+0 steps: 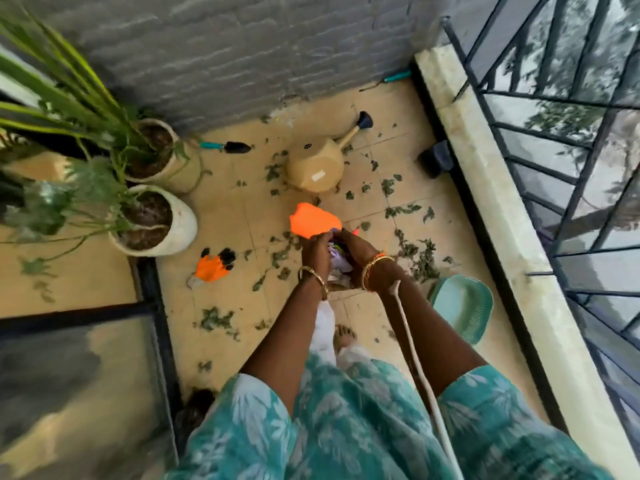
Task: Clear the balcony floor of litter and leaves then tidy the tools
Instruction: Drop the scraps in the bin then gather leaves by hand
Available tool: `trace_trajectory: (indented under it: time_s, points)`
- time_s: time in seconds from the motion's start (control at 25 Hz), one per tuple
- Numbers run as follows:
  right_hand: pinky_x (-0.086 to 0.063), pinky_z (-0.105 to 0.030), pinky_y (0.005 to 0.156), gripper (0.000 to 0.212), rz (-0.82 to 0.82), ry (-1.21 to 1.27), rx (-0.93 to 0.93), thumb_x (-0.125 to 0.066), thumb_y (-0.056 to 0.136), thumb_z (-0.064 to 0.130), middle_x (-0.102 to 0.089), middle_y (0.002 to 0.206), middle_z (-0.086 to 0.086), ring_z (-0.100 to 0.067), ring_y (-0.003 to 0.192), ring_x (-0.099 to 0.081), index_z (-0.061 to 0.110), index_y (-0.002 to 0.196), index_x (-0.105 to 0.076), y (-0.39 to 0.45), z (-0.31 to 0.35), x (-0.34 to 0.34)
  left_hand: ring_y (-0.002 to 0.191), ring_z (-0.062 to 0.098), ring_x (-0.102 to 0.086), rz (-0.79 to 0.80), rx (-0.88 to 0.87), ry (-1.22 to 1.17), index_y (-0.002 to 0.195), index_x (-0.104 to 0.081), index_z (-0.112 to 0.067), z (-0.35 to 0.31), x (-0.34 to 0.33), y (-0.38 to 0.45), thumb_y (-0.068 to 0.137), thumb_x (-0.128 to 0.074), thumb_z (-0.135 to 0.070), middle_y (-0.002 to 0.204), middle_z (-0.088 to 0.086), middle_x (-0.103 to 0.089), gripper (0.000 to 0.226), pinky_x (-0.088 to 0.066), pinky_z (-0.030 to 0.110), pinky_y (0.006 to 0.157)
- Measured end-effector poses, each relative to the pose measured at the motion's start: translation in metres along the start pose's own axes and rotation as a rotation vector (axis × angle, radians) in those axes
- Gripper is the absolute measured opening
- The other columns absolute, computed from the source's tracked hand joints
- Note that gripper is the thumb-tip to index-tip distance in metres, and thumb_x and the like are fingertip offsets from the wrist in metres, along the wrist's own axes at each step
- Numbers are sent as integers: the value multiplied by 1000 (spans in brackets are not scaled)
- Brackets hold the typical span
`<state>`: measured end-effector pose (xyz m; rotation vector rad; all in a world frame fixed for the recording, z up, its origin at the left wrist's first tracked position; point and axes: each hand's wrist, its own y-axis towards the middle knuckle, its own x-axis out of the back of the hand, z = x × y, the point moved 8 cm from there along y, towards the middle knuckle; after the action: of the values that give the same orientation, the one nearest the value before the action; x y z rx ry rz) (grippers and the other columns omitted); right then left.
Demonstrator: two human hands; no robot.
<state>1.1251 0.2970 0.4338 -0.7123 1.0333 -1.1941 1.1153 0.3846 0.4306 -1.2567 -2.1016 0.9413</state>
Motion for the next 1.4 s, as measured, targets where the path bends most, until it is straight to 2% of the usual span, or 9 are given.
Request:
trace_trajectory:
  time_s: [0.12,0.28,0.4,0.48,0.56,0.64,0.76,0.96,1.4]
  points:
    - [-46,-18,46,29,5,-140,4,-39,100,22,-64,52,-1,-12,42,-58,8,79,-54,-55,-38,-5,94,30,-58,70,19,-137,100,-68,-6,48,22,-32,96,-48,-21,103,19,-65,26,-45,39,87]
    - [-45,-30,65,23,66,-232,-115,-51,94,27,-64,68,-4,-18,60,-57,12,79,-60,-97,-85,-30,96,37,-58,48,196,-336,104,-63,-7,87,69,-99,97,-45,-33,99,17,-63,32,-46,37,82]
    - [-42,-42,63,26,-38,-541,-9,-58,80,57,-62,68,17,-32,96,-63,33,76,-67,30,-147,24,128,38,-44,-15,200,-373,123,-51,10,86,101,-178,103,-31,-32,140,31,-41,50,-38,18,75]
    - [-34,-44,64,31,67,-659,-52,-56,74,71,-56,66,26,-34,109,-58,42,76,-65,57,-202,9,127,35,-45,-95,159,-402,137,-35,14,119,136,-211,105,-26,-26,150,29,-25,52,-29,14,75]
    - [-48,-38,62,23,276,-660,-141,-63,80,47,-66,68,4,-28,70,-65,25,78,-68,-29,-241,-51,103,30,-56,-243,193,-513,125,-54,0,175,183,-230,101,-39,-34,141,25,-44,44,-43,27,78]
    - [-54,-31,60,24,290,-795,-276,-65,81,39,-68,71,-7,-23,56,-62,16,80,-67,-147,-277,-101,103,27,-54,-413,224,-621,128,-55,-6,232,232,-268,98,-46,-37,137,19,-51,44,-46,36,86]
    - [-54,-30,61,24,436,-946,-317,-63,84,39,-69,75,-6,-20,59,-63,16,81,-67,-186,-380,-134,103,32,-57,-612,253,-757,126,-56,-5,326,276,-345,99,-46,-31,129,20,-56,39,-50,26,71]
    - [-53,-28,58,28,595,-1287,-433,-54,89,34,-69,65,-6,-20,54,-63,13,77,-67,-270,-560,-128,59,18,-49,-837,260,-1009,96,-61,-12,493,307,-473,93,-53,-34,87,9,-59,23,-40,19,49]
    - [-52,-24,62,27,783,-1810,-622,-57,88,31,-72,69,-7,-19,56,-66,8,86,-69,-387,-830,-48,67,13,-58,-1108,250,-1739,77,-57,-20,711,271,-649,90,-55,-26,77,-1,-57,15,-41,20,56]
